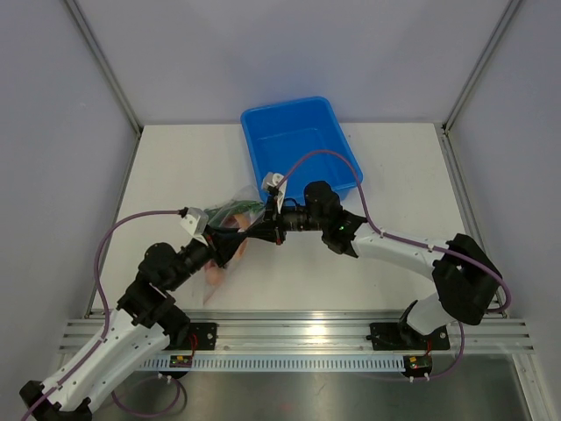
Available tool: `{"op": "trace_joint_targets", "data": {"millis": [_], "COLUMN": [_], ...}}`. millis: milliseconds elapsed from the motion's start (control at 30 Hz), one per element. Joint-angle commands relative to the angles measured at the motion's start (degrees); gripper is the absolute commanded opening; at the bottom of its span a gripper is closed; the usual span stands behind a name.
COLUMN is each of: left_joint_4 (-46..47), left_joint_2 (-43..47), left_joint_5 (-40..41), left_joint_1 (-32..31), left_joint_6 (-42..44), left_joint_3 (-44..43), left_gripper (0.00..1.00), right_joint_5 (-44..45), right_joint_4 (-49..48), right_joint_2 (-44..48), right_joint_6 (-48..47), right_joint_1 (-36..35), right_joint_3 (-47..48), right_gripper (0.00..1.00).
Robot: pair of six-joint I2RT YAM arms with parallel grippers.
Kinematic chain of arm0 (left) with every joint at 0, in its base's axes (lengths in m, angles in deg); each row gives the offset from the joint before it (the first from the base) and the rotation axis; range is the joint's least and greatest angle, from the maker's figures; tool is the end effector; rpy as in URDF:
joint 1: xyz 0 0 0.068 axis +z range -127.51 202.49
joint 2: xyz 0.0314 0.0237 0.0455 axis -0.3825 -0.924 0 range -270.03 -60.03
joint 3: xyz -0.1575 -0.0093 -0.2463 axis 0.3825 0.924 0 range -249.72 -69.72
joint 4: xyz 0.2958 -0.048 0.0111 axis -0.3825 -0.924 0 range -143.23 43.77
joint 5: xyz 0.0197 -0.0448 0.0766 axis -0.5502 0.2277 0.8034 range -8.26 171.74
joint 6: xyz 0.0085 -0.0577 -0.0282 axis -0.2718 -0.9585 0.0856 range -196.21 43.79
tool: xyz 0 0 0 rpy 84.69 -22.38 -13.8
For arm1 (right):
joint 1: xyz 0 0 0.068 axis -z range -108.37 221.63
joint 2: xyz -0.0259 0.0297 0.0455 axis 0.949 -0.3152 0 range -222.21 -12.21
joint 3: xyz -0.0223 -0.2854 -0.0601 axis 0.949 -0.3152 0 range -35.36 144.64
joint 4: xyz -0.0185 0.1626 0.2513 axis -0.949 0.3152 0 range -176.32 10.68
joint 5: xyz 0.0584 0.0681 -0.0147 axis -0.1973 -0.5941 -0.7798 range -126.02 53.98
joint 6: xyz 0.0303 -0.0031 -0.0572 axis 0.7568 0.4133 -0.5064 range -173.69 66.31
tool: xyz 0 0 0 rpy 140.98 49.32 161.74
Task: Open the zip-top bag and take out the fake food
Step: Unzip the zipper food storage bag at the center of the board.
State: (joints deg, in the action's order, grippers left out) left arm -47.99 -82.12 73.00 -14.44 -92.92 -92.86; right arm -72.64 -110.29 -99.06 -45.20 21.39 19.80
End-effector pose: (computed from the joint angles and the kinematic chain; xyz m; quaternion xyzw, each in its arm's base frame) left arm 0.1273 -0.1053 0.2841 0.1772 0.6890 -0.3645 0.6009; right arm 0.2278 0.3211 0.2830 -0.4479 0.5944 0.5125 0.4283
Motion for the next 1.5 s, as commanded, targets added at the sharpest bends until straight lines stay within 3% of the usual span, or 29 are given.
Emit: {"op": "trace_joint_targets", "data": {"millis": [0, 500, 633, 667, 800, 1033, 1467], "left_joint_4": [4.48, 4.48, 3.87, 3.87, 3.6, 3.96, 7.12], "left_joint_2": [-0.59, -3.22, -2.53, -2.17, 2.04, 5.65, 2.84], "left_joint_5": [-3.31, -4.98, -3.57, -2.96, -0.33, 3.36, 6.09], "left_joint_1": [-0.16, -0.16, -0.16, -0.16, -0.16, -0.16, -0.16], "left_joint_6": [0.63, 0.89, 0.71, 0.63, 0.45, 0.62, 2.21], "left_joint_3": [-0.24, -0.95, -1.03, -0.95, -0.07, 0.64, 0.46], "left_gripper": [0.22, 0.19, 0.26, 0.35, 0.49, 0.5, 0.5], "right_joint_5": [2.78, 12.45, 11.92, 11.66, 10.35, 8.5, 7.27], "right_joint_4": [-6.61, -11.45, -10.49, -9.96, -7.6, -5.65, -3.9], "right_joint_2": [4.23, 8.98, 9.59, 9.51, 8.36, 6.52, 4.94], "right_joint_6": [3.19, 6.01, 5.22, 4.96, 4.17, 4.17, 4.34], "right_joint_1": [-0.03, -0.03, 0.05, 0.05, 0.05, -0.04, -0.04], "right_joint_3": [-0.22, -4.7, -4.71, -4.36, -2.95, -1.46, 0.12], "right_gripper": [0.0, 0.0, 0.0, 0.0, 0.0, 0.0, 0.0]}}
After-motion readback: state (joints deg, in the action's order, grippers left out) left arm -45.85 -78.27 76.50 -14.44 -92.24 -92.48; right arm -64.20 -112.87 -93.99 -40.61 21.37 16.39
